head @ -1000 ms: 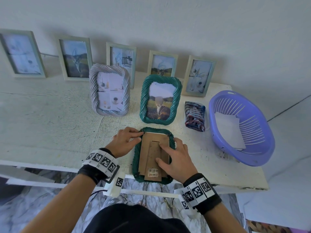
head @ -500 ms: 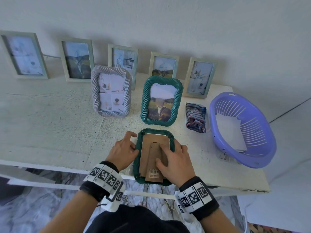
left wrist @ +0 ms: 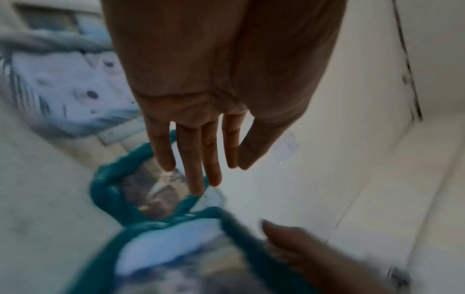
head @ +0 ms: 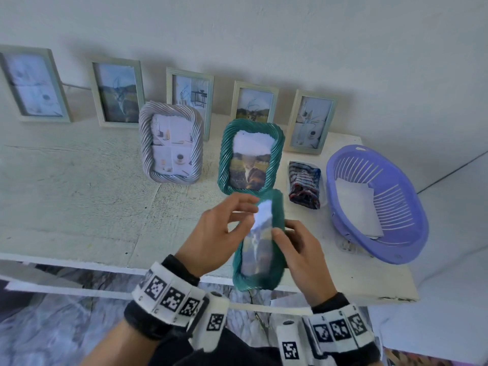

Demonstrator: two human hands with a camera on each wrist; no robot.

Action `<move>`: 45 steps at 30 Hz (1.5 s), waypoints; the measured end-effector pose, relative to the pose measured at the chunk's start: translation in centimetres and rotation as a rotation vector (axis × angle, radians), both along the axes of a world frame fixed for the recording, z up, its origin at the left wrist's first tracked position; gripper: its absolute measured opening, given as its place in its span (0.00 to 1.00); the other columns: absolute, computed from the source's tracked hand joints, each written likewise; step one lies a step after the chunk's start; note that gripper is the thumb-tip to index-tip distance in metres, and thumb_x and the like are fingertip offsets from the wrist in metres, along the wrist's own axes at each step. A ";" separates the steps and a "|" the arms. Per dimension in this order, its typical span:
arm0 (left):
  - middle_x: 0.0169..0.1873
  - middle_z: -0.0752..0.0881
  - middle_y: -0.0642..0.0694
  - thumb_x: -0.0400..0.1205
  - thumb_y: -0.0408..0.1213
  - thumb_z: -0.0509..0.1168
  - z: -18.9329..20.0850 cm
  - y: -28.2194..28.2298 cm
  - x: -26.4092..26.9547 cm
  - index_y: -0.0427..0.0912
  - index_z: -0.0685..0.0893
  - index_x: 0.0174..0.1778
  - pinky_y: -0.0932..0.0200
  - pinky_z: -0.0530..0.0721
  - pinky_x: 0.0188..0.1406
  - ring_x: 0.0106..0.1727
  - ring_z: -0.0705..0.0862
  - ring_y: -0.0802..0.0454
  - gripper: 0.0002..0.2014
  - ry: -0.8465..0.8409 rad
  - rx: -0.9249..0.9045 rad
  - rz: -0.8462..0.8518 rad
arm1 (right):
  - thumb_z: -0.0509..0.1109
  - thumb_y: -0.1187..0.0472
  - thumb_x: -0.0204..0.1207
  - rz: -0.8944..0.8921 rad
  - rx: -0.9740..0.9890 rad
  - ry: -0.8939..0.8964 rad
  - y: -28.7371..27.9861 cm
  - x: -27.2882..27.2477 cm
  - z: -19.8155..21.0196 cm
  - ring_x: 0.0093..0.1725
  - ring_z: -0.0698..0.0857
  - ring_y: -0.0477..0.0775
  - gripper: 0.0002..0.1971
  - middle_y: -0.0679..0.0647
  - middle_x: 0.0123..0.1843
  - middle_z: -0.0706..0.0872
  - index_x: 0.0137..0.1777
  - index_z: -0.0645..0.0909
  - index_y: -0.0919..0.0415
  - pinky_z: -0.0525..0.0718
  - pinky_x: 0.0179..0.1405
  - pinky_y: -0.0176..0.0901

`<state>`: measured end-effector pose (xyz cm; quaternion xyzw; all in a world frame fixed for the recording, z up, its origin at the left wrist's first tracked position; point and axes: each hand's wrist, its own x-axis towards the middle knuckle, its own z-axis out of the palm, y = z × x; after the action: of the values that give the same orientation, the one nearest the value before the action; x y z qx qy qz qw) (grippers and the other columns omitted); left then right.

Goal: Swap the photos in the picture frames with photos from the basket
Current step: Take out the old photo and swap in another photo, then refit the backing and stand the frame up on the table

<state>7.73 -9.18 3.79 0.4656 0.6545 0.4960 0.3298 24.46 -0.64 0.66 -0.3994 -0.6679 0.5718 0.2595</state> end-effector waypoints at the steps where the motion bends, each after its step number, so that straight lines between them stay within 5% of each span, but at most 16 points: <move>1: 0.56 0.87 0.56 0.84 0.33 0.65 -1.3 0.2 -0.3 0.48 0.81 0.62 0.64 0.83 0.59 0.58 0.86 0.64 0.11 0.106 -0.035 -0.005 | 0.69 0.56 0.81 -0.026 0.035 -0.032 0.4 0.8 -0.4 0.45 0.89 0.56 0.05 0.54 0.44 0.90 0.52 0.83 0.56 0.88 0.45 0.59; 5: 0.69 0.80 0.53 0.79 0.46 0.64 -6.2 0.4 -2.3 0.50 0.78 0.71 0.50 0.76 0.70 0.68 0.79 0.54 0.22 0.449 -0.289 -0.193 | 0.68 0.64 0.81 -0.123 -0.001 -0.125 1.8 2.7 -2.8 0.46 0.90 0.50 0.04 0.51 0.44 0.91 0.50 0.85 0.57 0.88 0.49 0.55; 10: 0.82 0.63 0.58 0.70 0.67 0.46 -8.6 -0.5 -3.8 0.55 0.66 0.81 0.50 0.58 0.79 0.80 0.64 0.54 0.41 0.634 -0.422 -0.314 | 0.67 0.56 0.82 -0.050 0.202 -0.385 2.7 2.1 -5.1 0.43 0.85 0.46 0.07 0.48 0.42 0.88 0.49 0.84 0.57 0.79 0.42 0.39; 14: 0.81 0.63 0.60 0.70 0.68 0.46 -9.6 -1.3 -5.2 0.56 0.66 0.81 0.52 0.56 0.78 0.80 0.64 0.54 0.41 0.681 -0.415 -0.263 | 0.66 0.51 0.82 0.041 0.430 -0.624 3.1 0.6 -6.0 0.39 0.75 0.54 0.14 0.52 0.37 0.77 0.44 0.81 0.62 0.64 0.36 0.42; 20: 0.81 0.60 0.66 0.71 0.71 0.45 -10.3 -2.0 -5.8 0.62 0.64 0.81 0.52 0.53 0.80 0.82 0.60 0.59 0.40 0.683 -0.420 -0.239 | 0.67 0.49 0.80 0.076 0.499 -0.786 3.0 -0.4 -5.2 0.51 0.81 0.59 0.17 0.57 0.53 0.79 0.60 0.81 0.61 0.78 0.47 0.46; 26: 0.77 0.55 0.71 0.72 0.71 0.46 -11.0 -2.2 -5.8 0.65 0.63 0.80 0.53 0.52 0.81 0.82 0.58 0.61 0.38 0.655 -0.383 -0.213 | 0.68 0.61 0.78 -0.058 0.797 -0.600 7.4 -2.7 -2.5 0.60 0.78 0.67 0.15 0.66 0.60 0.80 0.62 0.79 0.67 0.83 0.54 0.56; 31: 0.78 0.58 0.70 0.72 0.71 0.48 -11.1 -2.1 -5.9 0.64 0.65 0.80 0.51 0.55 0.80 0.82 0.60 0.60 0.39 0.655 -0.367 -0.200 | 0.57 0.57 0.83 -0.044 0.676 -0.887 13.9 -6.2 -2.2 0.78 0.63 0.72 0.24 0.72 0.79 0.64 0.78 0.66 0.64 0.62 0.79 0.62; 38: 0.78 0.61 0.69 0.71 0.72 0.49 -11.2 -2.1 -5.9 0.64 0.66 0.79 0.52 0.55 0.80 0.81 0.61 0.60 0.39 0.648 -0.359 -0.187 | 0.57 0.57 0.83 0.040 0.394 -1.170 16.6 -8.1 -4.2 0.80 0.54 0.78 0.28 0.60 0.86 0.52 0.83 0.57 0.56 0.62 0.75 0.74; 41: 0.78 0.61 0.70 0.70 0.72 0.49 -11.0 -2.0 -5.9 0.64 0.67 0.79 0.52 0.56 0.80 0.81 0.62 0.60 0.39 0.642 -0.356 -0.177 | 0.62 0.63 0.80 0.028 0.413 -1.178 16.9 -7.9 -5.0 0.79 0.58 0.77 0.30 0.59 0.85 0.55 0.82 0.59 0.56 0.69 0.72 0.69; 45: 0.78 0.62 0.69 0.70 0.72 0.49 -10.8 -2.1 -5.9 0.64 0.67 0.79 0.51 0.57 0.80 0.81 0.62 0.60 0.39 0.643 -0.367 -0.180 | 0.65 0.67 0.78 -0.008 0.556 -1.092 17.4 -7.4 -5.2 0.73 0.72 0.69 0.21 0.61 0.76 0.72 0.72 0.74 0.62 0.71 0.70 0.62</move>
<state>1.85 -11.25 -7.01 0.5861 0.7592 0.1681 0.2278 17.08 16.77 -4.58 -0.5546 -0.8272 0.0877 -0.0234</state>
